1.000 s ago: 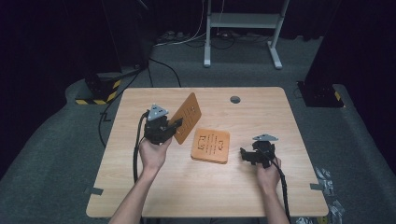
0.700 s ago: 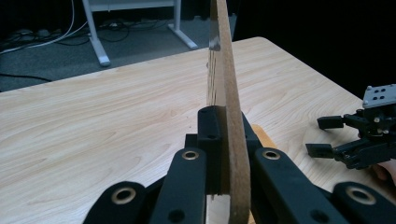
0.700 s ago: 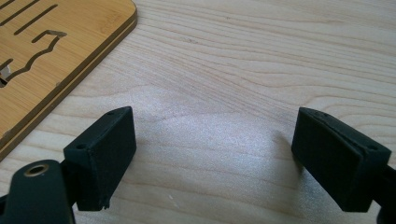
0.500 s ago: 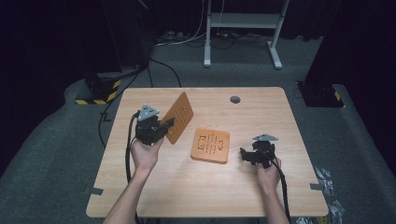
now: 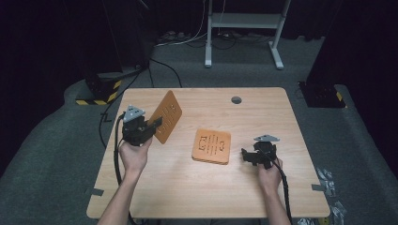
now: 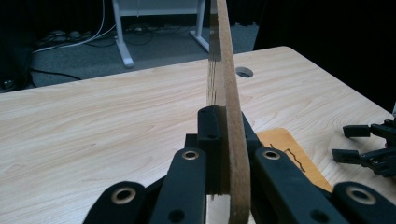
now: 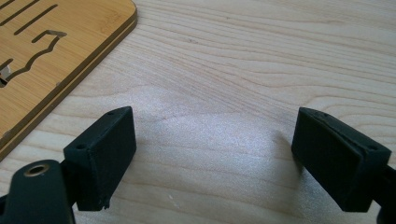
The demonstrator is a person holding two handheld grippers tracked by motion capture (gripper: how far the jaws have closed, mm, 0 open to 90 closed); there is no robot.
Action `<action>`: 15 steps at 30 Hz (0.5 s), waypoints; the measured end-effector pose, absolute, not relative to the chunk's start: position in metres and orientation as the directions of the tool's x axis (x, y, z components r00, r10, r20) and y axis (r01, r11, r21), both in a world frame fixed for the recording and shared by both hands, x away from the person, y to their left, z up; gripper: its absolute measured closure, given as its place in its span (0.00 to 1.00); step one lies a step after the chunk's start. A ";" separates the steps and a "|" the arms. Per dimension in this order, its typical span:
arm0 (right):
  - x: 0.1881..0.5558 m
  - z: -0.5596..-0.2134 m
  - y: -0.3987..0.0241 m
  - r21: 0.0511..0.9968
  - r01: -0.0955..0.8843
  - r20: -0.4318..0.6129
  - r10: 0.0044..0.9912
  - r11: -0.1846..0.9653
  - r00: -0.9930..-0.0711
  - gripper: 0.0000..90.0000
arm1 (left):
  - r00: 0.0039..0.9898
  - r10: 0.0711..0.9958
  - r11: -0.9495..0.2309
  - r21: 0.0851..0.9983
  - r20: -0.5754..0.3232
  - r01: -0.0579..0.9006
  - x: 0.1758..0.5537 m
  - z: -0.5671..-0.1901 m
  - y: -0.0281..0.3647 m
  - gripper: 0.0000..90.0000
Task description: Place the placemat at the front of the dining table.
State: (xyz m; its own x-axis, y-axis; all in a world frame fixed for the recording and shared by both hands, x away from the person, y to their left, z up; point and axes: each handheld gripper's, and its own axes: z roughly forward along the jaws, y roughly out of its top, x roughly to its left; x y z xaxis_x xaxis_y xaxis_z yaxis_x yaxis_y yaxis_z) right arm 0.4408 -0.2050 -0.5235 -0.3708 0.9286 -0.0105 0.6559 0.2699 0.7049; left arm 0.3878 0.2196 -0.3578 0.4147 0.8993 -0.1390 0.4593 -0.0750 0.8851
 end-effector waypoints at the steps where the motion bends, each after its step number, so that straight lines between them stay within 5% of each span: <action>1: 0.441 -0.524 -0.205 0.705 0.656 -0.010 0.929 0.270 -0.371 0.15 | 0.414 0.899 -0.069 0.886 -0.144 0.458 0.387 -0.358 0.221 0.96; 15: 0.441 -0.524 -0.205 0.705 0.656 -0.010 0.929 0.269 -0.370 0.15 | 0.367 0.921 -0.050 0.893 -0.132 0.447 0.380 -0.357 0.241 0.96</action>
